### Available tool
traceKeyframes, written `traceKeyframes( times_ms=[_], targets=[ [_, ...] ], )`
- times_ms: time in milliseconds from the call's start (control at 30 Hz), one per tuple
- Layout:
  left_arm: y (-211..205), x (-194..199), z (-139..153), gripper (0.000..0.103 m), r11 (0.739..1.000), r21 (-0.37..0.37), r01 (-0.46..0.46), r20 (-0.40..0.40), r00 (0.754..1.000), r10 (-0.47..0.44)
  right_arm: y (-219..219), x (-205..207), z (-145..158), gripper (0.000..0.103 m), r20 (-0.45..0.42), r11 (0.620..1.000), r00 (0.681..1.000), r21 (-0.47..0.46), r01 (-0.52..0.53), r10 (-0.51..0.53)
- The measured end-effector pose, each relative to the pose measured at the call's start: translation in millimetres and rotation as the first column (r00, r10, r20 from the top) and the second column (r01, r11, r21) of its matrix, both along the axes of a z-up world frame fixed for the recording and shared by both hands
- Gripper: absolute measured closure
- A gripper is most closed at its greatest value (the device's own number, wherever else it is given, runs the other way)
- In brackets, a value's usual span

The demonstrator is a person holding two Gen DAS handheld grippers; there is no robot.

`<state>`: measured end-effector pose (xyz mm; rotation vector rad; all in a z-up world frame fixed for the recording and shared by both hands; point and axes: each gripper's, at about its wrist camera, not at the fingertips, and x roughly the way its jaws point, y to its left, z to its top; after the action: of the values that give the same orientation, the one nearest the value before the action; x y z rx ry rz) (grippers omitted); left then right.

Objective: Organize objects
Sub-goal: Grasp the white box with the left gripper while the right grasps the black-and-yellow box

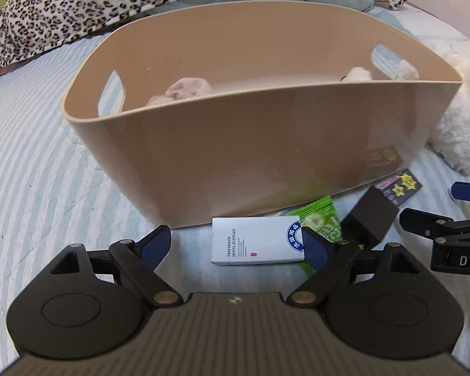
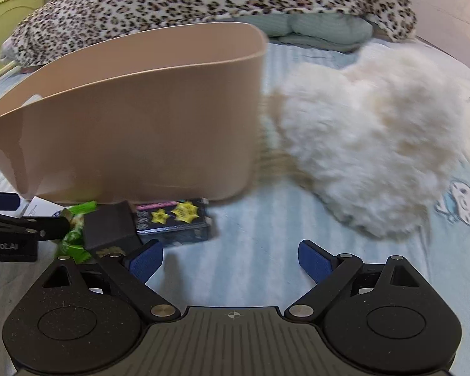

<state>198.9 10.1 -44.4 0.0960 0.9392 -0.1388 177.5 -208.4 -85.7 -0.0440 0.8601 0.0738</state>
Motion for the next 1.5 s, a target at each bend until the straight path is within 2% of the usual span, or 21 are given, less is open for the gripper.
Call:
traceKeyframes(
  times_ms=[200,367,433,467,500,533,567,900,1267,1500],
  targets=[
    [8.8,0.8,-6.9,0.014,1.0,0.023,-0.017,-0.006,1.0,0.017,13.7,11.7,-0.1,0.008,0.004,0.999,1.0,0.016,-0.028,0.028],
    [17.5,2.1,-13.5,0.012,1.0,-0.007,-0.026,-0.016,1.0,0.026,19.6,18.6,-3.7,0.008,-0.002,0.999,1.0,0.023,-0.025,0.025],
    [16.8,2.0,-14.0,0.016,1.0,-0.012,-0.018,-0.009,1.0,0.018,21.5,19.5,-6.4,0.019,-0.004,1.0,1.0,0.018,-0.026,0.026],
    [16.2,1.2,-14.0,0.023,1.0,-0.017,-0.008,-0.003,1.0,0.008,22.3,18.9,-6.9,0.028,-0.002,1.0,1.0,0.018,-0.025,0.025],
    [15.5,0.0,-13.8,0.033,1.0,-0.022,0.004,0.003,1.0,-0.004,22.6,18.6,-6.3,0.042,0.003,1.0,1.0,0.017,-0.023,0.023],
    [14.9,-0.8,-13.8,0.037,1.0,-0.026,0.01,0.0,1.0,-0.01,22.6,17.7,-5.5,0.046,0.007,1.0,1.0,0.019,-0.024,0.024],
    [15.0,-1.8,-13.8,0.039,0.999,-0.033,0.011,0.0,1.0,-0.011,22.4,16.5,-4.8,0.057,0.008,0.999,1.0,0.023,-0.024,0.024],
    [19.1,-22.3,-8.2,0.041,0.998,-0.056,0.009,0.016,1.0,-0.008,16.9,-7.1,13.5,0.057,0.022,0.999,0.999,0.046,-0.025,0.024],
    [31.8,-48.1,32.3,0.041,0.994,-0.105,0.032,0.152,0.988,-0.016,15.3,-42.1,67.2,0.057,0.152,0.997,0.987,0.028,-0.065,0.06],
    [28.0,-65.1,68.1,0.041,0.993,-0.094,0.064,0.267,0.963,-0.037,19.8,-61.8,111.3,0.057,0.272,0.997,0.96,0.014,-0.07,0.063]
  ],
)
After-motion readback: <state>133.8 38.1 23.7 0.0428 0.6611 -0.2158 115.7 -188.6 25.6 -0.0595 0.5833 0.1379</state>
